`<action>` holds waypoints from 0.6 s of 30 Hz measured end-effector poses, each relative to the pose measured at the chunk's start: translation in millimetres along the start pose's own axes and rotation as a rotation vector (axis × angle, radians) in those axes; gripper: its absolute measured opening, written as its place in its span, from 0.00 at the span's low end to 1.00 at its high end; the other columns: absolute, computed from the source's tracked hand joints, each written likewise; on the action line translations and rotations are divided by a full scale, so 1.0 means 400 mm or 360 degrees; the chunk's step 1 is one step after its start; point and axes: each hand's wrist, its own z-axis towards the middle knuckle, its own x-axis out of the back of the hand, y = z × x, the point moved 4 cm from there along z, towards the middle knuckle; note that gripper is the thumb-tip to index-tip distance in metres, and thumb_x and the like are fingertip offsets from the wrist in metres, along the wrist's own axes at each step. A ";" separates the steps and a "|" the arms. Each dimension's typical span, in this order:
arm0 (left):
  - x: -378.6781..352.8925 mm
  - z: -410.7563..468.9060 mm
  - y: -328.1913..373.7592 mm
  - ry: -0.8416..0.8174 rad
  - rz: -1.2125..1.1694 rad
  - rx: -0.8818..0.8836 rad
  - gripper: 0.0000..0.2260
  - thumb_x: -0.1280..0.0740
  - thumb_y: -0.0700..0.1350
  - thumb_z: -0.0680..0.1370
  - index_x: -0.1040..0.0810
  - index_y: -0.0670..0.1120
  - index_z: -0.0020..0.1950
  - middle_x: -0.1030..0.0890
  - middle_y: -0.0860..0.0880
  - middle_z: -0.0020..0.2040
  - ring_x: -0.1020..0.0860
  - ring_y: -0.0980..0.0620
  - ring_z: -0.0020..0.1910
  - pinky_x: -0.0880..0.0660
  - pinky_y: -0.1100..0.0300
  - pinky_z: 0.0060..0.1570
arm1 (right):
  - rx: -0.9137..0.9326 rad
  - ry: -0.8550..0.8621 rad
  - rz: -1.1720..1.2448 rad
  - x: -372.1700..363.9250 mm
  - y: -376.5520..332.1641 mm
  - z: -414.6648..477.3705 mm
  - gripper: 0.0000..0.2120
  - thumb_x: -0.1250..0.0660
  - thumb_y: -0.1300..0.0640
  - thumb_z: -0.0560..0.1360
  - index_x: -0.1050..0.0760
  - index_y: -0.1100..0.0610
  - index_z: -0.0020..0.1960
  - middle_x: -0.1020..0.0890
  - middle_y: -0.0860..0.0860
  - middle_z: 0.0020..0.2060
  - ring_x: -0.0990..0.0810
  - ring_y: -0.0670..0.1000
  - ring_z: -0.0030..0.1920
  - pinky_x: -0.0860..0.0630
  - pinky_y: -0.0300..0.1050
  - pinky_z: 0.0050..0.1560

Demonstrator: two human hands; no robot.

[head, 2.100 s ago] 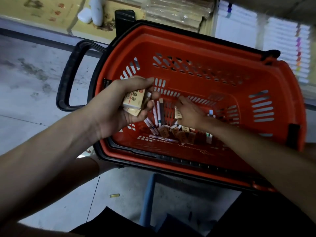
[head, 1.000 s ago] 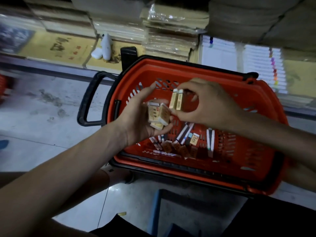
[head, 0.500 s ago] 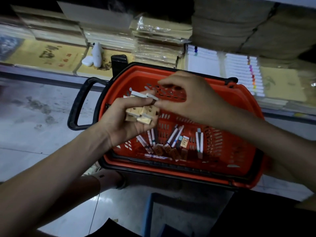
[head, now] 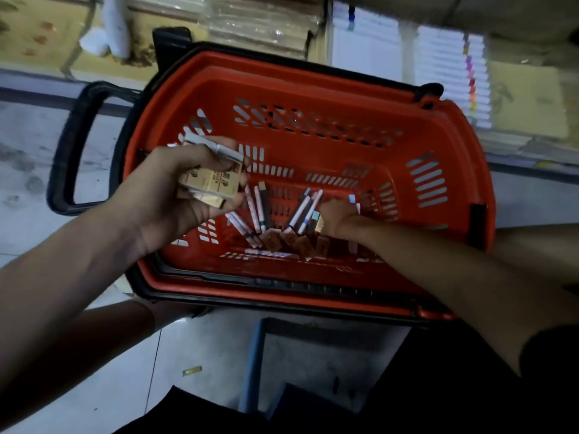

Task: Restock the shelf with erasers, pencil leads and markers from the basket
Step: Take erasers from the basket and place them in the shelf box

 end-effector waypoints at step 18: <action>-0.016 0.025 -0.003 -0.0003 -0.0051 0.0165 0.15 0.34 0.38 0.67 0.19 0.45 0.53 0.19 0.43 0.51 0.17 0.48 0.45 0.17 0.56 0.42 | 0.0035 -0.0239 0.0261 -0.112 0.030 -0.006 0.05 0.33 0.64 0.76 0.20 0.61 0.50 0.17 0.56 0.49 0.21 0.55 0.44 0.29 0.46 0.42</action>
